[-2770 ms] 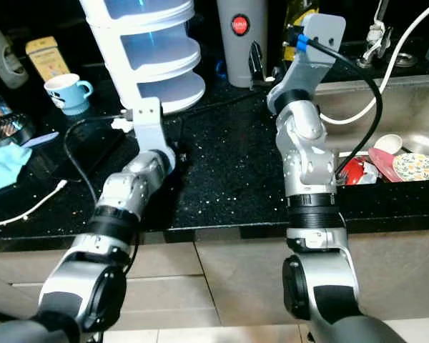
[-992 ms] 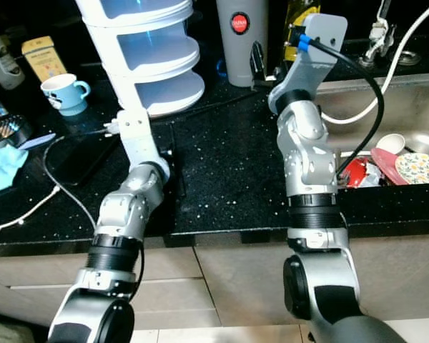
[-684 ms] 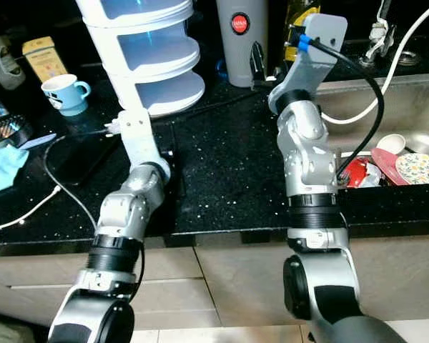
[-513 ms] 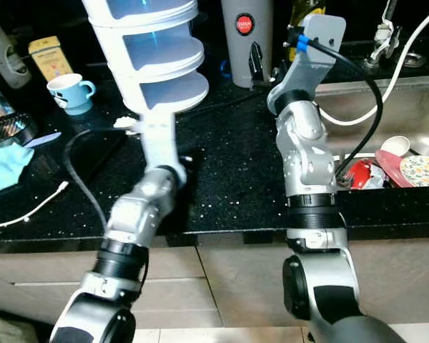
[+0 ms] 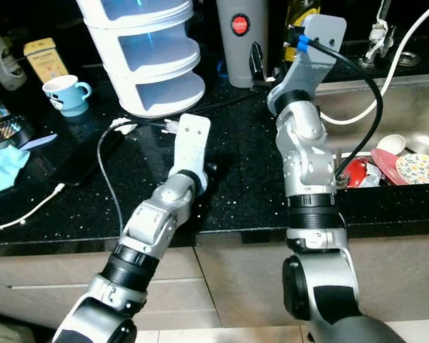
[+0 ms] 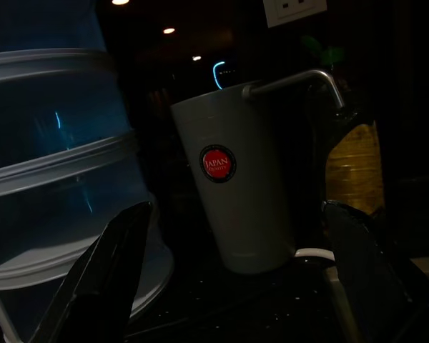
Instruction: Kitchen organization
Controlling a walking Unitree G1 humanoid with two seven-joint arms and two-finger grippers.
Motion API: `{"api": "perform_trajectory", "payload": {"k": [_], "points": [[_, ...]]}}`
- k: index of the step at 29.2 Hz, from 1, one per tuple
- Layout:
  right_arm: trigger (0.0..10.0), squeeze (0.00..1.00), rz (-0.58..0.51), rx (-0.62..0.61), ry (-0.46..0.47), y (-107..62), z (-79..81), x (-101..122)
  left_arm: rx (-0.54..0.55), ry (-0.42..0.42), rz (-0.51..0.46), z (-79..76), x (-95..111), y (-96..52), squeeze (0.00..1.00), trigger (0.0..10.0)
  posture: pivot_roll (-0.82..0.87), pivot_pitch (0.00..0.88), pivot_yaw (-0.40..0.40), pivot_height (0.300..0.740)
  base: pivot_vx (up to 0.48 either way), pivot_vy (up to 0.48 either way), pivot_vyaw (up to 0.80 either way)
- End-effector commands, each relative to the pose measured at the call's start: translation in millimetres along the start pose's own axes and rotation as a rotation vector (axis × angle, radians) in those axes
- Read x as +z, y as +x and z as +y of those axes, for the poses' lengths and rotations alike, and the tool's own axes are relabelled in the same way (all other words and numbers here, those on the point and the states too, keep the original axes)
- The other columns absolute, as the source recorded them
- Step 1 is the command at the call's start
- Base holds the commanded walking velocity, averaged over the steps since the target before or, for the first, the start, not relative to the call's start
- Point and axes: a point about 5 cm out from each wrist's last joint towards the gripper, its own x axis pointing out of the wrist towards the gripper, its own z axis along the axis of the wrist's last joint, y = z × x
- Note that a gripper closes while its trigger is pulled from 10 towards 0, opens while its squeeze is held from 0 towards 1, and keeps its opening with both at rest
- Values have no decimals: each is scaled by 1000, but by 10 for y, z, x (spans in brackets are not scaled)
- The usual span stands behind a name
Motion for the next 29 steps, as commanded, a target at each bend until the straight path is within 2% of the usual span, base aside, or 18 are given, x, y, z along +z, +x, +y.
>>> {"api": "perform_trajectory", "payload": {"k": [1, 5, 7, 9, 12, 13, 14, 15, 16, 17, 18, 19, 20, 22, 23, 24, 25, 29], "points": [[10000, 0, 16, 3, 10, -19, 25, -33, -32, -32, 40, -16, -70, -27, 0, 10000, 16, 0, 78, 740, 0, 0, 0], [10000, 0, 17, 8, 10, -21, 38, -41, -53, -31, 31, -20, -49, -45, 0, 10000, 18, 0, 78, 740, 0, 0, 0], [10000, 0, 20, 26, 1, -12, 42, -34, 3, -39, -28, 109, 51, -37, 0, 10000, 13, 0, 79, 740, 0, 0, 0], [10000, 0, 28, 74, -18, -13, 60, -28, 90, -58, -130, 317, 227, -40, 0, 10000, 9, 0, 78, 740, 0, 0, 0], [10000, 0, 107, 221, -107, -96, 153, -146, 369, -69, -361, 931, 644, -170, 0, 10000, 9, 0, 75, 740, 0, 0, 0], [10000, 0, 107, 221, -107, -96, 153, -146, 369, -69, -361, 931, 644, -170, 0, 10000, 9, 0, 75, 740, 0, 0, 0], [10000, 0, 159, 267, -157, -134, 188, -232, 459, -65, -409, 1127, 745, -243, 0, 10000, 8, 0, 75, 740, 0, 0, 0], [10000, 0, 159, 267, -157, -134, 188, -232, 459, -65, -409, 1127, 745, -243, 0, 10000, 8, 0, 75, 740, 0, 0, 0], [10000, 0, 204, 298, -206, -175, 217, -326, 537, -52, -446, 1305, 831, -323, 0, 10000, 5, 0, 74, 740, 0, 0, 0], [10000, 0, 204, 298, -206, -175, 217, -326, 537, -52, -446, 1305, 831, -323, 0, 10000, 5, 0, 74, 740, 0, 0, 0], [10000, 0, 267, 327, -210, -232, 285, -443, 622, -28, -483, 1519, 936, -436, 0, 10000, 11, 0, 71, 740, 0, 0, 0], [10000, 0, 267, 327, -210, -232, 285, -443, 622, -28, -483, 1519, 936, -436, 0, 10000, 11, 0, 71, 740, 0, 0, 0], [10000, 0, 312, 358, -195, -283, 371, -530, 679, -10, -513, 1669, 1029, -538, 0, 10000, 15, 0, 67, 740, 0, 0, 0], [10000, 0, 312, 358, -195, -283, 371, -530, 679, -10, -513, 1669, 1029, -538, 0, 10000, 15, 0, 67, 740, 0, 0, 0], [10000, 0, 351, 385, -169, -324, 460, -594, 724, 12, -536, 1768, 1097, -620, 0, 10000, 17, 0, 63, 740, 0, 0, 0], [10000, 0, 351, 385, -169, -324, 460, -594, 724, 12, -536, 1768, 1097, -620, 0, 10000, 17, 0, 63, 740, 0, 0, 0], [10000, 0, 400, 436, -173, -377, 554, -675, 749, 22, -552, 1822, 1138, -680, 0, 10000, 24, 0, 51, 740, 0, 0, 0], [10000, 0, 498, 535, -241, -497, 625, -837, 754, -3, -568, 1823, 1115, -703, 0, 10000, 26, 0, 40, 740, 0, 0, 0]]}}
